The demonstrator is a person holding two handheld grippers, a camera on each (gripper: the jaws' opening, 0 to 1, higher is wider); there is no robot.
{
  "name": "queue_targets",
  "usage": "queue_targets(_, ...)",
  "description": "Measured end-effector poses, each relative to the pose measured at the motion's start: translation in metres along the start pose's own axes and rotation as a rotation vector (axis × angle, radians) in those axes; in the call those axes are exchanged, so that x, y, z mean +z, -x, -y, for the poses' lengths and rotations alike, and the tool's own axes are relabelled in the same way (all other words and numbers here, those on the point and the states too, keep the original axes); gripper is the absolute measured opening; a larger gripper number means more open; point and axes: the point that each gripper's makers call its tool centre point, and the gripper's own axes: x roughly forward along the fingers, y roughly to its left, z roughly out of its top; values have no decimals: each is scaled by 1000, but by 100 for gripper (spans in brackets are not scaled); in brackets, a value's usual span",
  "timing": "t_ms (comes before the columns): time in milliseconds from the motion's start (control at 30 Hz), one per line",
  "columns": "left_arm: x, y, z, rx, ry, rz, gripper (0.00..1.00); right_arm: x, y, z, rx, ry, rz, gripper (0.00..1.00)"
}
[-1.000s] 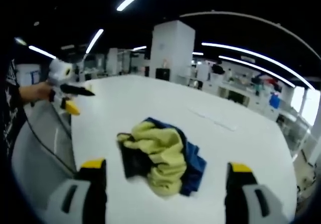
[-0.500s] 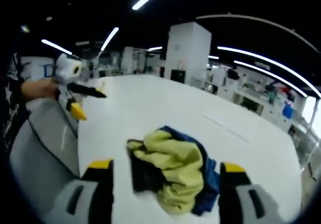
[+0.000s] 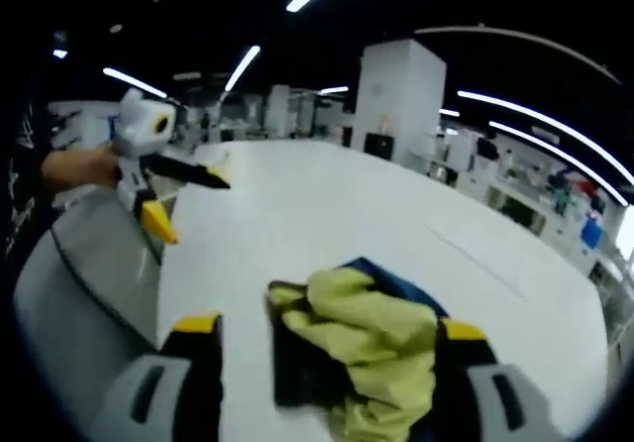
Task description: Fold the garment on the visible template until the final outline fits inside the template.
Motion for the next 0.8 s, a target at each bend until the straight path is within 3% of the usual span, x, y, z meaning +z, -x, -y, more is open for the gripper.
queue_targets(333,2,-1,-4,14,17,12,99,3,-26,0,49,43,-21,88)
queue_targets(633,4,-6,-12,34,41,24,98,-3,-53,-5,77,169,-74,75)
queue_targets(800,3,-6,-14,34,34,13,98,-13,-62,-10,104,209,-126,72)
